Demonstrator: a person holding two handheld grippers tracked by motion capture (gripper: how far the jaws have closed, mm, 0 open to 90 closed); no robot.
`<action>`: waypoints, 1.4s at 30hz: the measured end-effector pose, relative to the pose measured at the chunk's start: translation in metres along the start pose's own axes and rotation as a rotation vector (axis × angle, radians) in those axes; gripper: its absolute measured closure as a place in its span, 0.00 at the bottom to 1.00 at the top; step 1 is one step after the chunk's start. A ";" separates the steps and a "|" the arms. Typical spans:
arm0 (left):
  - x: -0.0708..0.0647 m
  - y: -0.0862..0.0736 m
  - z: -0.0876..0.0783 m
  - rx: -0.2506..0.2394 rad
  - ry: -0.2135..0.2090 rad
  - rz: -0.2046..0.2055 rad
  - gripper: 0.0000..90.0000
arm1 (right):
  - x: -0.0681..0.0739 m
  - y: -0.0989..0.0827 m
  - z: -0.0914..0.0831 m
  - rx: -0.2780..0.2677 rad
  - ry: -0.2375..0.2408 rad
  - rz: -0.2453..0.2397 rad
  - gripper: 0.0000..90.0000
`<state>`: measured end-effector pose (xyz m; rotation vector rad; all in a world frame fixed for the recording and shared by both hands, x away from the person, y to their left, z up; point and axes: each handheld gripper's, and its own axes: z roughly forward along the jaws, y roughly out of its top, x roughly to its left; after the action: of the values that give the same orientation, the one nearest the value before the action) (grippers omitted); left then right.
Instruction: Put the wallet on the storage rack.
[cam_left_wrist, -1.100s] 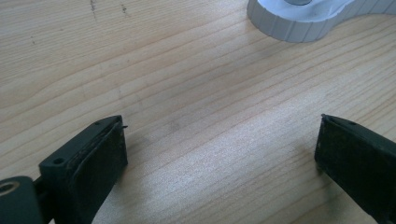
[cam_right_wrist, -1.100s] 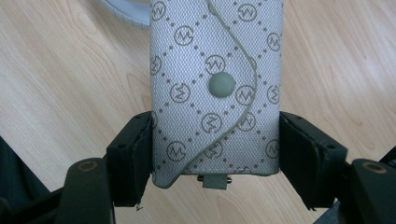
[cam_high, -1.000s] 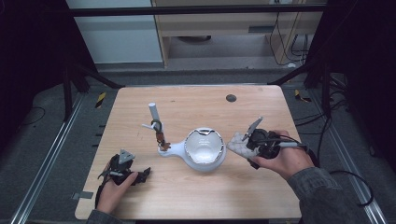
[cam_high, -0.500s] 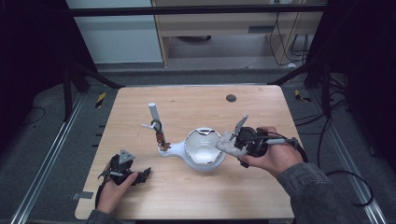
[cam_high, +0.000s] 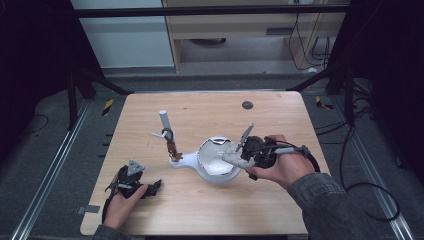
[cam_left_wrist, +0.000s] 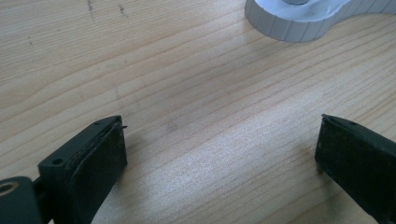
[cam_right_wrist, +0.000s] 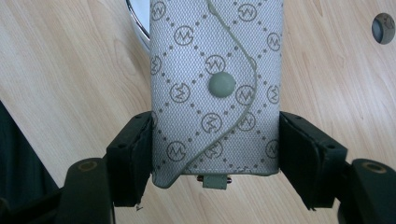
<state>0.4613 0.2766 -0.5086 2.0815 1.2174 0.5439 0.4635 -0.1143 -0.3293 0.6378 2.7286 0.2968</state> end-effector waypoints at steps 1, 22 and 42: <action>0.000 0.000 0.000 0.000 0.000 0.001 0.01 | 0.001 0.001 0.000 0.001 0.001 0.000 0.35; 0.000 0.000 0.000 -0.002 -0.002 0.002 0.01 | 0.012 0.024 0.015 0.030 0.027 -0.039 0.35; -0.001 0.001 0.001 0.002 -0.008 0.009 0.01 | 0.018 0.049 0.039 0.101 0.057 -0.069 0.35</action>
<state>0.4614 0.2750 -0.5086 2.0900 1.2054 0.5380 0.4815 -0.0577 -0.3568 0.5684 2.8277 0.1632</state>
